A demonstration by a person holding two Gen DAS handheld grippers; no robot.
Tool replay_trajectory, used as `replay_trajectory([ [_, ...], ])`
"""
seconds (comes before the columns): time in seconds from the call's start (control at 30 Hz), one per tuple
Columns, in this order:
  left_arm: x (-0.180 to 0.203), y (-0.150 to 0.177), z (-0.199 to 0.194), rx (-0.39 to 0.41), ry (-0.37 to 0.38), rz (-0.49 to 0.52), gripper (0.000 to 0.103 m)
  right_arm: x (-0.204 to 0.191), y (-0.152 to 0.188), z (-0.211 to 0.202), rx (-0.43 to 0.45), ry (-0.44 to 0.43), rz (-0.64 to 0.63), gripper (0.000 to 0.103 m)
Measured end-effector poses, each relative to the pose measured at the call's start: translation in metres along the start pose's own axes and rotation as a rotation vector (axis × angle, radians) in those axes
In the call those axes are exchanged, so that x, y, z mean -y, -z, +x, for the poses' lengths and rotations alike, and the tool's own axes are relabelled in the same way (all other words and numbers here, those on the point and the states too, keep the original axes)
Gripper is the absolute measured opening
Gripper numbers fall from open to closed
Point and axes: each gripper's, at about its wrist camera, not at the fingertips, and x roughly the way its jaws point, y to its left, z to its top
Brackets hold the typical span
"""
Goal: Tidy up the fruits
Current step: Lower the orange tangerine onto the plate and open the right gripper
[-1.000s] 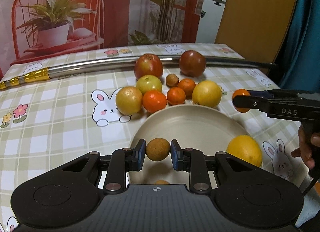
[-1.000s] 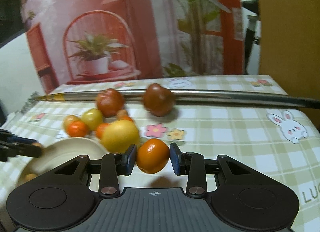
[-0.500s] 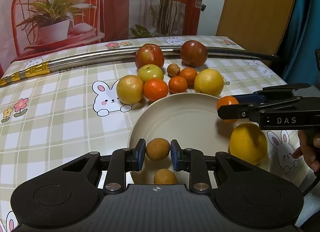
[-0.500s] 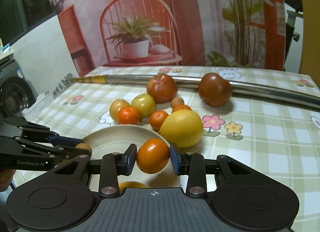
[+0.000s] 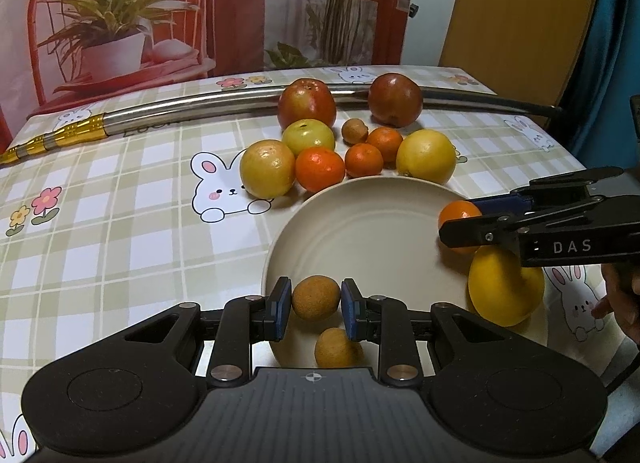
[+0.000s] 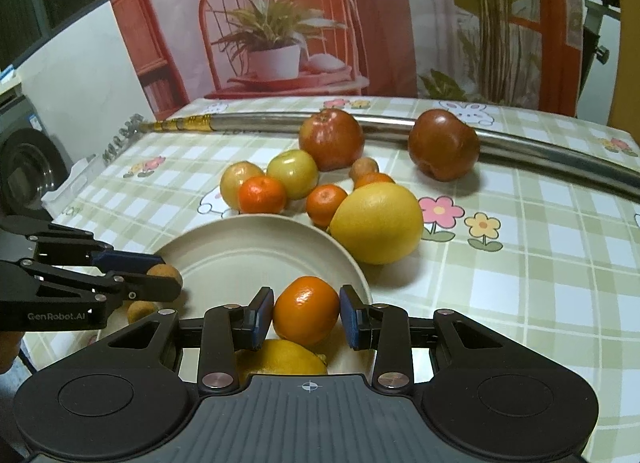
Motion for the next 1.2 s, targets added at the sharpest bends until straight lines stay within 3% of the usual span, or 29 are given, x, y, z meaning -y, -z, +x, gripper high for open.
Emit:
replay_trajectory([
  [0.73, -0.004, 0.001, -0.004, 0.010, -0.006, -0.023, 0.029, 0.003, 0.000, -0.010, 0.004, 0.043, -0.001, 0.031],
  [1.2, -0.019, -0.010, -0.013, 0.046, 0.018, -0.103, 0.029, 0.010, -0.006, -0.024, 0.047, 0.062, 0.023, 0.033],
])
